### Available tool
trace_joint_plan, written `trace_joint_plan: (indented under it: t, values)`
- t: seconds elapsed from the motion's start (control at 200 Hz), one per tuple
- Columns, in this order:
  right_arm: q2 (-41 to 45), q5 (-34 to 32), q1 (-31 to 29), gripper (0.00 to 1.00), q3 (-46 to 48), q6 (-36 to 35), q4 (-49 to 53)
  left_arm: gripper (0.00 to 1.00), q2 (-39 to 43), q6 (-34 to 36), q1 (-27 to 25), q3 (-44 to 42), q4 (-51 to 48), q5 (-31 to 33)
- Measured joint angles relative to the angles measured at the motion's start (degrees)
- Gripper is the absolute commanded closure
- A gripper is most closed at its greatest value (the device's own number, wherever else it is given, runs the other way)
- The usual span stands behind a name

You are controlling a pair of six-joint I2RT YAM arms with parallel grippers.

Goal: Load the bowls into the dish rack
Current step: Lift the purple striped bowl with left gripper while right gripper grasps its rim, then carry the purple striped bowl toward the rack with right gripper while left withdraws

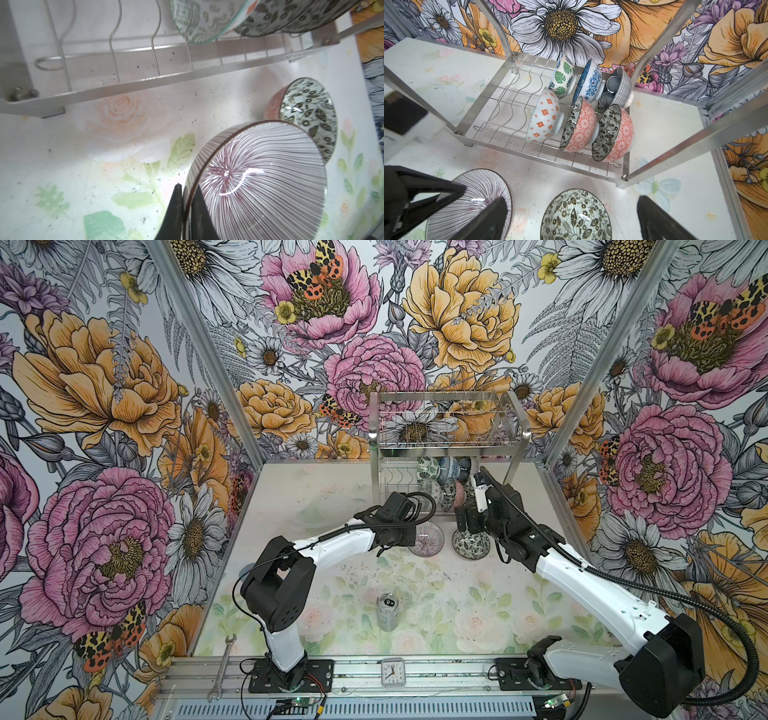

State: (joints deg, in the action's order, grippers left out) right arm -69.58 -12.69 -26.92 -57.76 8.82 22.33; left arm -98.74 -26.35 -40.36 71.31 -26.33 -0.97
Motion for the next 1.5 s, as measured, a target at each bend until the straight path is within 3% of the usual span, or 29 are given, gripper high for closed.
trace_joint_plan:
  t: [0.29,0.56,0.796,1.216,1.391,1.501]
  values:
    - [2.7,3.4,-1.3,0.00,-2.4,3.8,2.3,1.00,8.9,2.8,-0.3,0.1,0.0,5.5]
    - [1.6,6.6,-6.1,0.00,-5.1,7.3,4.0,1.00,9.3,4.1,-0.4,1.9,0.0,7.9]
    - [-0.3,9.1,-6.3,0.03,-7.6,10.9,4.0,1.00,9.3,4.4,-1.0,4.8,0.2,8.8]
    - [-3.7,8.0,-6.3,0.08,-7.8,23.5,4.0,1.00,11.9,4.4,-1.7,5.4,1.0,14.6]
    - [-5.1,8.1,-6.5,0.13,-7.8,28.5,3.9,1.00,12.2,4.4,-2.7,5.6,2.0,16.6]
    - [-5.6,8.1,-7.0,0.21,-7.8,31.2,2.9,1.00,12.2,4.4,-3.3,5.6,2.2,17.3]
